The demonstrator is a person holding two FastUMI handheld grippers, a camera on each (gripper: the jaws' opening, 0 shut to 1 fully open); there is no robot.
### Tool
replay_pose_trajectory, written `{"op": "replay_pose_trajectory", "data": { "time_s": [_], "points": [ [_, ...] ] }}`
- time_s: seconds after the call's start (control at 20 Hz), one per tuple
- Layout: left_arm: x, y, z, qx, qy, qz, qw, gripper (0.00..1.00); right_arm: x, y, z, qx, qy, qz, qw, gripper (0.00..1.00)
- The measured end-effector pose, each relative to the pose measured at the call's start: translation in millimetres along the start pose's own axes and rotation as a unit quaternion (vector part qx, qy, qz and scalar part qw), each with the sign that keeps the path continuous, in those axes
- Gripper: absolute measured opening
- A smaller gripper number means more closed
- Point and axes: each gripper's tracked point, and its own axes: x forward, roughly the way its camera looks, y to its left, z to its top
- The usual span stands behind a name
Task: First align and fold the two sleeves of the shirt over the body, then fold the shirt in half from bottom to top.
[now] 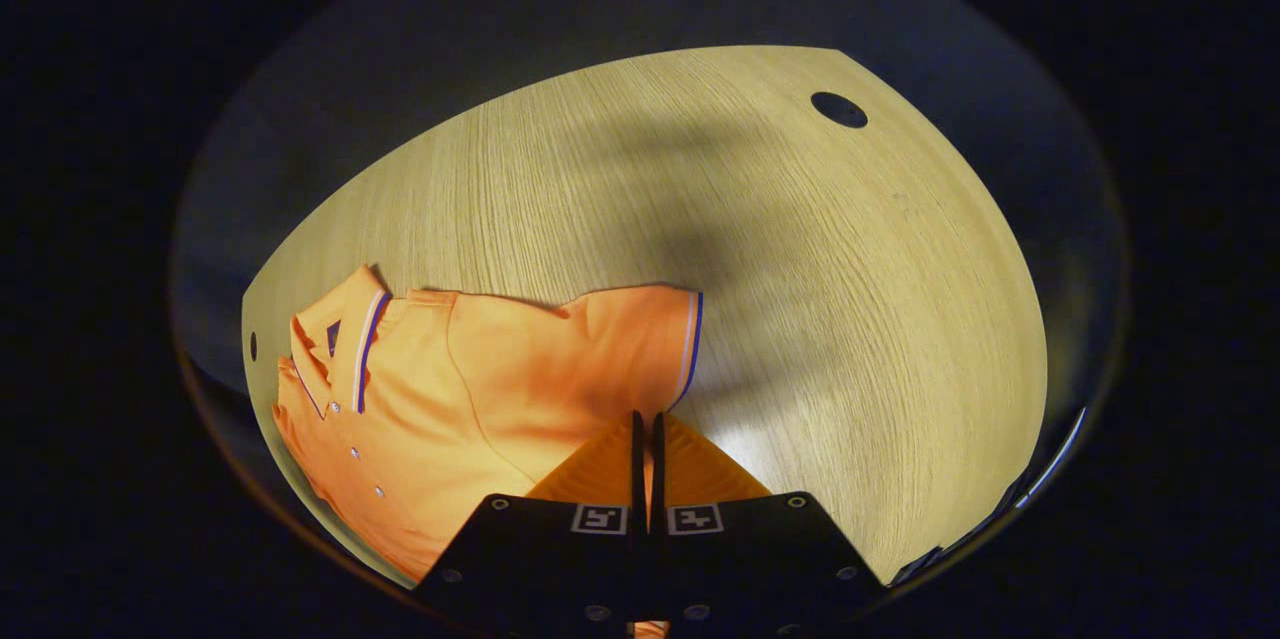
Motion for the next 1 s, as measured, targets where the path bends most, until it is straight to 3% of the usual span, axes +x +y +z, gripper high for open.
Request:
{"op": "replay_pose_trajectory", "data": {
  "time_s": [0.4,0.8,1.0],
  "points": [
    [-11,9,8,-0.004,-0.015,-0.018,1.000,0.98,-62,27,20,-0.063,-0.061,-0.006,0.996,0.00],
    [-15,43,3,-0.014,-0.016,-0.028,0.999,0.98,-114,100,11,-0.132,-0.098,0.008,0.986,0.00],
    [-17,62,-4,-0.018,-0.012,-0.027,0.999,0.98,-112,143,-9,-0.159,-0.095,0.026,0.982,0.00]
  ]
}}
